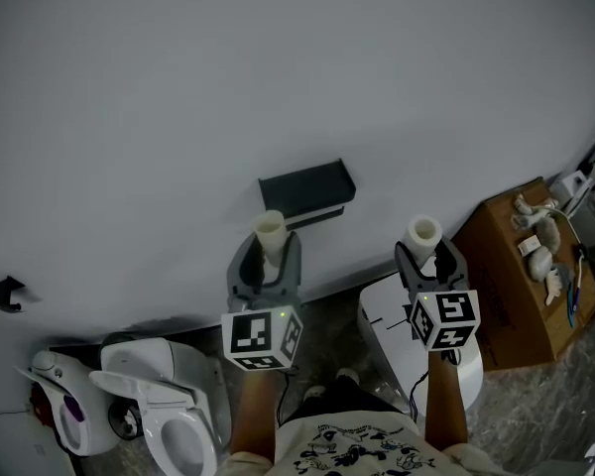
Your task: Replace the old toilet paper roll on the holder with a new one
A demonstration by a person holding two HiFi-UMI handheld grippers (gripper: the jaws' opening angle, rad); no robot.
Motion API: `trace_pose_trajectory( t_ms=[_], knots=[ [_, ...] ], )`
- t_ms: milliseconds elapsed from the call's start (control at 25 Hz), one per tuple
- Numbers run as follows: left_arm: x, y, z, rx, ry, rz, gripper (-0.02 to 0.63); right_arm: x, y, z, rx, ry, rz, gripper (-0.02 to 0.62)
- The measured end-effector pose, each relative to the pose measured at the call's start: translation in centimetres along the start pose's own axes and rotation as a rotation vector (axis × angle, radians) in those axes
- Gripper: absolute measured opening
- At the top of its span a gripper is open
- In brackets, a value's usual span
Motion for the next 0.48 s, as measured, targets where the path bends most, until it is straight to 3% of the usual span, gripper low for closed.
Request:
trace_pose_trajectory(
  t_ms=[480],
  knots=[
    [1.8,0.3,3.1,-0.029,0.077,0.018,0.206,-10.2,-0.7,0.3,0.711,-0.057,0.161,0.296]
  ],
)
Point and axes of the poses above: the fingertips, and each gripper's own axes: x backward along the fingers, z to its left, y out of its top, the point moved 1 cm from there along x, backward along the fingers, and after that the axes turned 4 degrees about z, right-handed, at the moved point
